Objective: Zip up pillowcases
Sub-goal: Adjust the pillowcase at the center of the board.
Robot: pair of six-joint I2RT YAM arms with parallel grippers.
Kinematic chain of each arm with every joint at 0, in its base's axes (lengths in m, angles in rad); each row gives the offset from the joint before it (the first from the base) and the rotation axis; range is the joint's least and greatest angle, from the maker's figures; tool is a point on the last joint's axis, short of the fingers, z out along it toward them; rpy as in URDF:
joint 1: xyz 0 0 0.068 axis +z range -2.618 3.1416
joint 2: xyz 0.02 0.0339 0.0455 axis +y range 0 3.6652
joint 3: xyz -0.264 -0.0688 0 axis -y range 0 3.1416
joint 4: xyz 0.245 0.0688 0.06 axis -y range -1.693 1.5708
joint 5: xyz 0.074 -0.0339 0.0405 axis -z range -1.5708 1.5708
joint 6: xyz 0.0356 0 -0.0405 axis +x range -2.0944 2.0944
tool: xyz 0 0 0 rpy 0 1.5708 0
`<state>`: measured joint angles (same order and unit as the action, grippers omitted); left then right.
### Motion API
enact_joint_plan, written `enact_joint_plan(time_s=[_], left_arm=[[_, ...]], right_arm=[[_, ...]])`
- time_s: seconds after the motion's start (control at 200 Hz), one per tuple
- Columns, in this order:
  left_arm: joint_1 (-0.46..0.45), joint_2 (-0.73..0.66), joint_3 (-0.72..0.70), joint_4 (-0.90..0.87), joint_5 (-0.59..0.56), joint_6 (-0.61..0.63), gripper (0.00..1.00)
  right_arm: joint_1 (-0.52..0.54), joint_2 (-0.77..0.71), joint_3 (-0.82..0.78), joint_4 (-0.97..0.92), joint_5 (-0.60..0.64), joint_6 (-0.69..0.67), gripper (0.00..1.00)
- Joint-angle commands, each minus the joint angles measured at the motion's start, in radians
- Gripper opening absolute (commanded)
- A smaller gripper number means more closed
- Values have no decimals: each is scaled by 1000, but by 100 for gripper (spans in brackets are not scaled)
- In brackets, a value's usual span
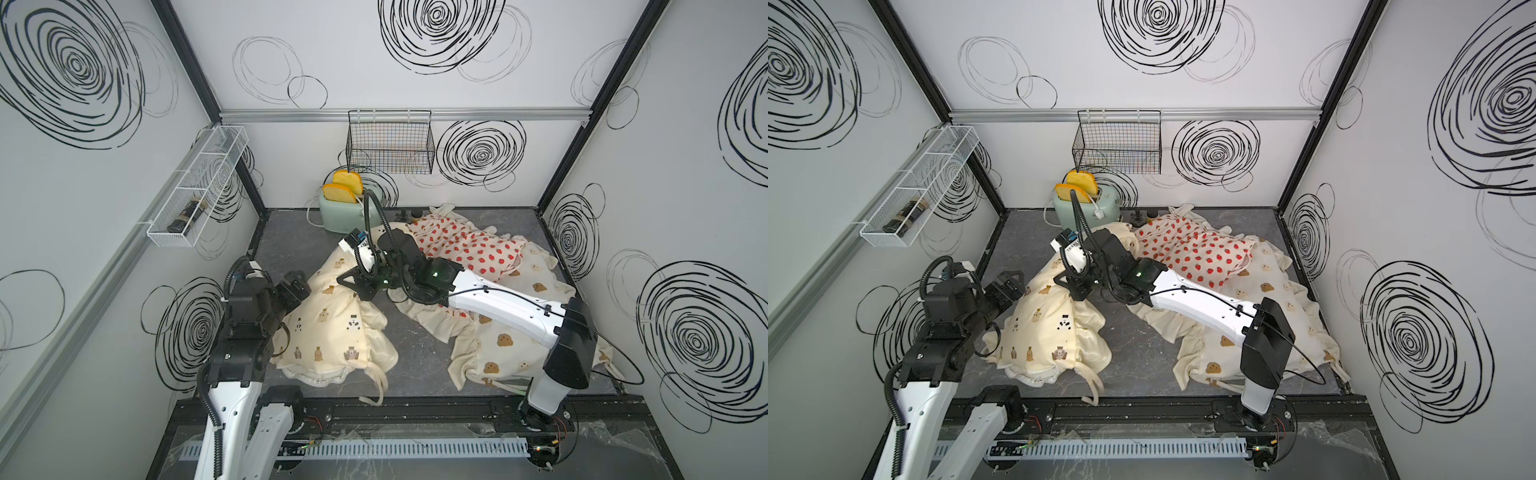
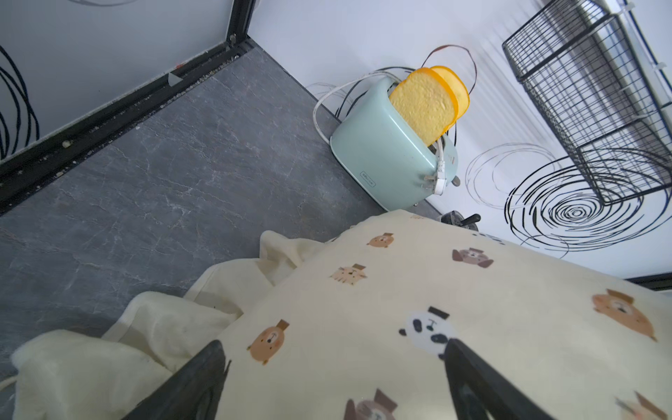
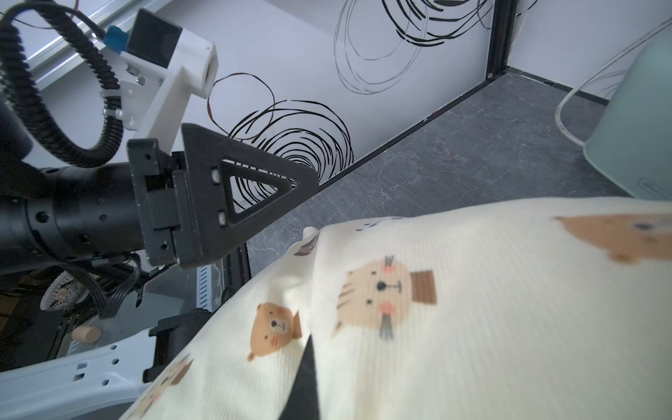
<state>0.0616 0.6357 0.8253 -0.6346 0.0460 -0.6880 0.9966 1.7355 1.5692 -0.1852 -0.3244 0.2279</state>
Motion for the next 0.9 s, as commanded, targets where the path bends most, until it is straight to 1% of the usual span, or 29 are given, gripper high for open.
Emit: enact_joint_plan(time_s=[0.0,0.095,0.165,0.245,0.295,0.365,0.515,0.595,0.635,0.675,0.71,0.785,0.85,0.896], left_arm=[[7,-2,8,9,59,21,96],[2,0,-3,19,81,22,96],[-11,-15,-13,25,74,32,96],[-40,-29,-37,43,60,36,96],[-62,-28,-52,51,54,33,96],[-106,-25,-77,64,38,28,97],[-255,-36,-110,84,-94,6,97],[-321,-32,-112,93,-139,5,98],[-348,-23,-111,91,-157,6,97],[-368,-16,-105,85,-173,8,97],[-381,-16,-102,83,-181,8,98],[-401,-27,-104,88,-192,8,97],[-405,-36,-110,86,-192,8,97],[-406,-38,-110,78,-190,13,97]], right_arm=[[-91,17,-6,29,-43,-74,0],[-146,65,-28,47,-96,-77,0],[-182,89,-49,51,-128,-83,0],[-196,109,-54,39,-114,-108,8],[-203,117,-58,33,-93,-126,15],[-226,127,-59,29,-88,-124,18],[-235,114,-36,-39,-37,-120,39],[-230,59,-70,-40,-23,-110,44],[-230,26,-110,-12,-2,-115,49],[-230,7,-123,-28,17,-118,59],[-232,4,-114,-69,37,-120,66],[-232,-6,-86,-160,75,-115,72],[-226,-36,-85,-203,119,-114,79],[-218,-67,-102,-222,152,-114,82]])
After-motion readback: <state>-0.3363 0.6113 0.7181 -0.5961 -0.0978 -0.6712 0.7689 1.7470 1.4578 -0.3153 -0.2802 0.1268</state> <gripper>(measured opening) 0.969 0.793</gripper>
